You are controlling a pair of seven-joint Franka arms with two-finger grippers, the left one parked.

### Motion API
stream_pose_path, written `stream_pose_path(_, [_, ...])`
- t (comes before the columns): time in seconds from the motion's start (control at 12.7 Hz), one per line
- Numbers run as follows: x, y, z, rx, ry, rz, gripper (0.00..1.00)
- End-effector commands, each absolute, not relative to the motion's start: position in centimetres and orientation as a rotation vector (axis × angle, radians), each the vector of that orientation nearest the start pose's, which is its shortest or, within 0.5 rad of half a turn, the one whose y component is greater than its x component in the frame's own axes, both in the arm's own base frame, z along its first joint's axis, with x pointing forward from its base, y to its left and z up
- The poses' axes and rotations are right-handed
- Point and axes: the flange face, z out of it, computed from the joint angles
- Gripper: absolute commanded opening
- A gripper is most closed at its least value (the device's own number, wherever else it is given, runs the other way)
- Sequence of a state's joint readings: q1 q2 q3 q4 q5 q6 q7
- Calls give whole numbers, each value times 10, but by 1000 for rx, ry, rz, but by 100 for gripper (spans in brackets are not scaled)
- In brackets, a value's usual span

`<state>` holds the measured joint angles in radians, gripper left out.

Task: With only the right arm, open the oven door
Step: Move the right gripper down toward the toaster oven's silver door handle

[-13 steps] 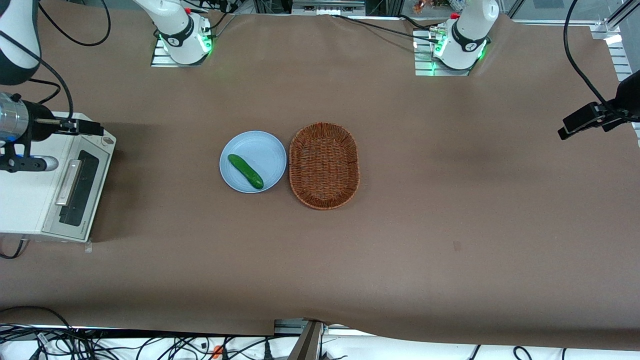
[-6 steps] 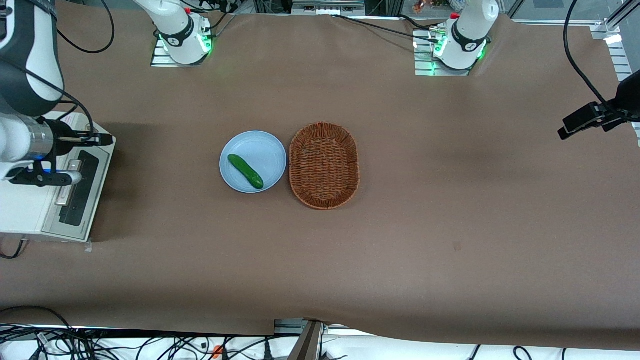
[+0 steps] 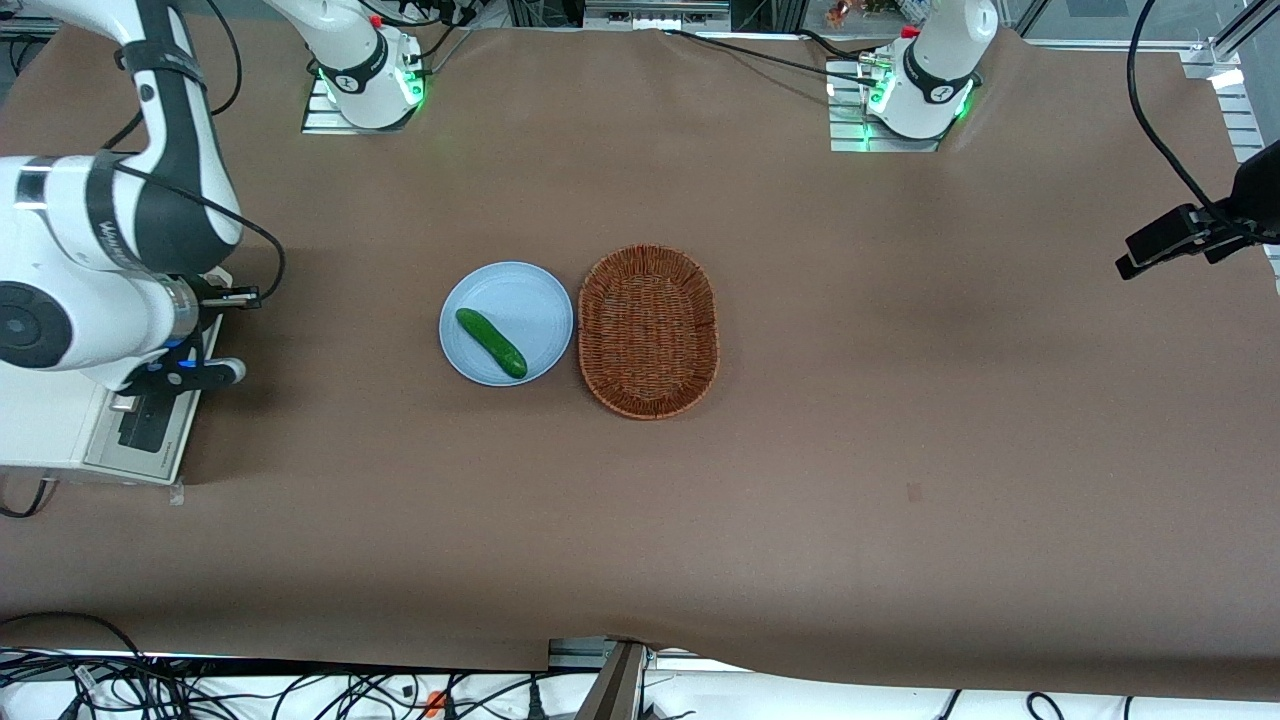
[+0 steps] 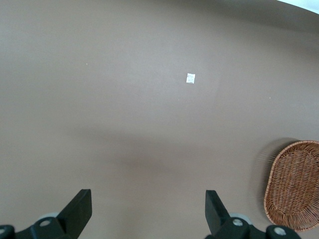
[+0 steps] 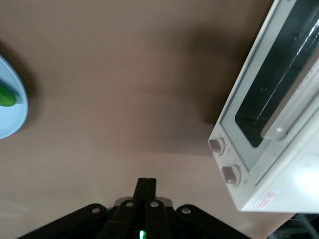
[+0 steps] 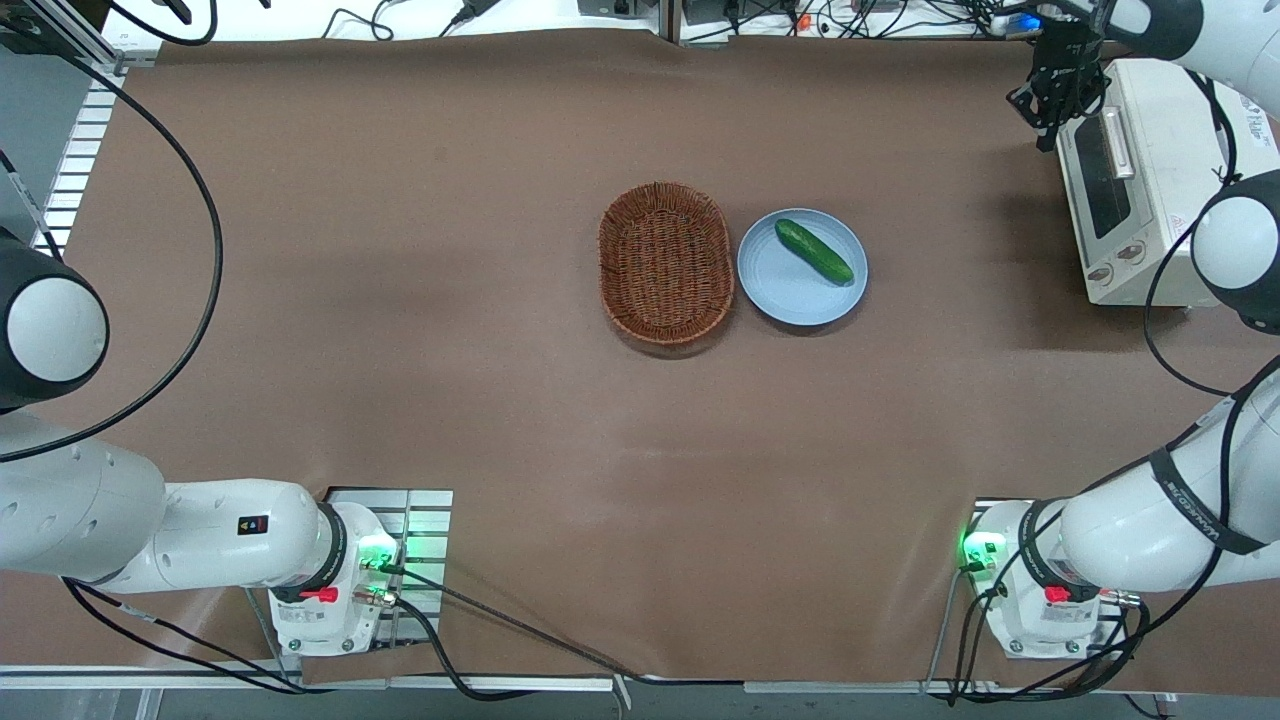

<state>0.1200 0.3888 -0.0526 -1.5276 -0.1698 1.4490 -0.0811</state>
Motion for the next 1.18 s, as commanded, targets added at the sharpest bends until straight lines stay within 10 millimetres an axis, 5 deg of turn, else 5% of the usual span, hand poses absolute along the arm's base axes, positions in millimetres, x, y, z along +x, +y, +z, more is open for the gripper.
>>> stream_pose_path(0.0, [615,14,393,-3235,-408,809,0])
stream_pose_path(0.63, [628,-12,366,-3323,-683,909,0])
stream_pose_path(1.1, [641,-56,353,-3320,-910,902,0])
